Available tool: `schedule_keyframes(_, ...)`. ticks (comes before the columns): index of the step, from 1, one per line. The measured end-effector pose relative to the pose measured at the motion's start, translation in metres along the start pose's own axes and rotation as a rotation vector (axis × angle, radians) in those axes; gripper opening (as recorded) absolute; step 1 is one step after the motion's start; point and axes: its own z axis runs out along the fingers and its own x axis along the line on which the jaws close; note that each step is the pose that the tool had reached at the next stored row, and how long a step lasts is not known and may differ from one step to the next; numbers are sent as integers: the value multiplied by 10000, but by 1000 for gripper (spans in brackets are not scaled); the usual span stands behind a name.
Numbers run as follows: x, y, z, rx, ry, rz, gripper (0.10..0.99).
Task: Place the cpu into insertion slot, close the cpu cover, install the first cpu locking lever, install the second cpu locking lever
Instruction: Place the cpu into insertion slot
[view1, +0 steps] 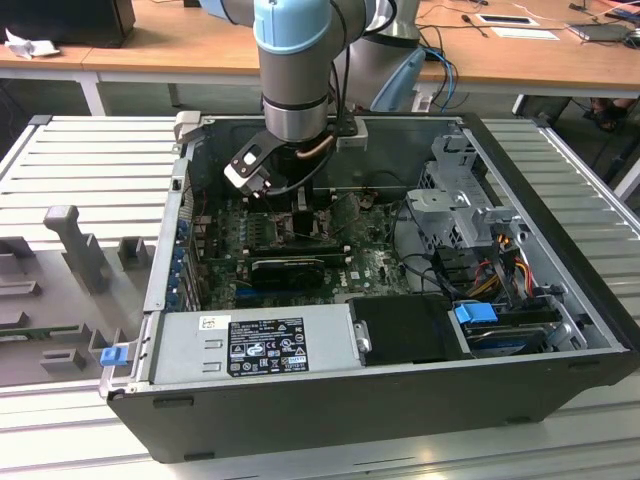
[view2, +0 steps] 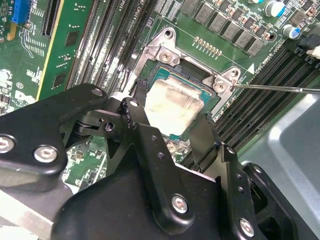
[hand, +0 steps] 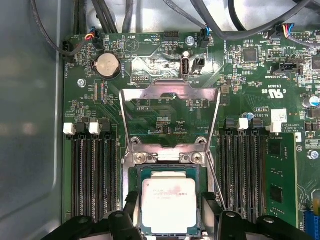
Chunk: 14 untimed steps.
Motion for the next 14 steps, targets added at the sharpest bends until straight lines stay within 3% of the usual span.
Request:
schedule_keyframes(4, 2, 4, -61, 0, 0, 0, 588)
schedule_keyframes(6, 2, 5, -69, 0, 0, 0, 459)
schedule_keyframes(7, 2, 5, -73, 2, -1, 0, 459)
schedule_keyframes(13, 3, 9, -121, 11, -1, 0, 106)
schedule_keyframes(14, 3, 10, -130, 13, 0, 0, 106)
